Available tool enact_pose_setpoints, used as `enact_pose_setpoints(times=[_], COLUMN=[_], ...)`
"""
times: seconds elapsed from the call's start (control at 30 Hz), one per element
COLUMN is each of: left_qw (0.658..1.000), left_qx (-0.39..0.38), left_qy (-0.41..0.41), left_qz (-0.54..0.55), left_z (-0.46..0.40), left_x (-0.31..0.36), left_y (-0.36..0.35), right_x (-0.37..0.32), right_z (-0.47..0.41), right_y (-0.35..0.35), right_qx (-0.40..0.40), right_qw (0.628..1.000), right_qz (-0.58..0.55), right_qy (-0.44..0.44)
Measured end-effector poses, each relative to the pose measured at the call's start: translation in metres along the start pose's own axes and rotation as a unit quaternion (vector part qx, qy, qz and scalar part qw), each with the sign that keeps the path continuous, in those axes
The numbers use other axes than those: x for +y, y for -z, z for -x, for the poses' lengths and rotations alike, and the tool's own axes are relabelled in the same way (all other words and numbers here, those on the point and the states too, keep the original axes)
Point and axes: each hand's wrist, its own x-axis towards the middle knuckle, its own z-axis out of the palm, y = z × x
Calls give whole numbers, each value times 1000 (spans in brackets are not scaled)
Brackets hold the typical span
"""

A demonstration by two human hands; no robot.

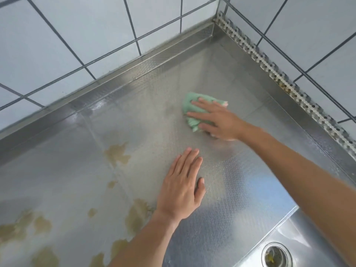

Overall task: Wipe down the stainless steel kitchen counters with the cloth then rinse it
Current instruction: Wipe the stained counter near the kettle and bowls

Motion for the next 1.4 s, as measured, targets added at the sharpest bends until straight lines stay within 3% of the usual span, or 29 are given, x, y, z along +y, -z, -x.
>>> enact_pose_setpoints(times=[0.17, 0.23, 0.33, 0.47, 0.63, 0.77, 0.97, 1.13, 1.23, 1.33, 1.4], left_qw=[1000, 1000, 1000, 1000, 1000, 999, 995, 994, 992, 993, 992], left_qx=[9, 9, 6, -11, -16, -12, -38, -60, -58, -60, -66], left_qy=[1, -1, 5, 3, -10, -6, -55, -88, -106, -102, -102], left_qz=[2, 3, 3, -11, -14, 40, 69, -3, -32, -26, -22], left_z=[0, 0, -2, 0, 5, 31, 161, 216, 219, 217, 217], left_x=[1, 1, 2, 2, 3, 12, 33, 31, 29, 28, 28], left_y=[0, 2, 5, 5, 8, 12, 9, 2, -4, -4, -2], right_x=[0, -34, -86, -85, -48, -70, -176, -177, -154, -146, -154], right_z=[-17, -33, -35, 0, 66, 112, 176, 255, 246, 199, 168], right_y=[1, -12, -34, -38, -27, -59, -130, -142, -127, -118, -118], right_qx=[82, 79, 50, -9, 46, 108, 120, 49, 57, 108, 110], right_qw=[973, 973, 994, 999, 977, 949, 975, 995, 985, 947, 934], right_qz=[-21, -17, -23, -47, -75, -46, -63, 9, 9, -32, -42], right_qy=[-217, -215, -99, -26, -193, -293, -175, -89, -162, -301, -338])
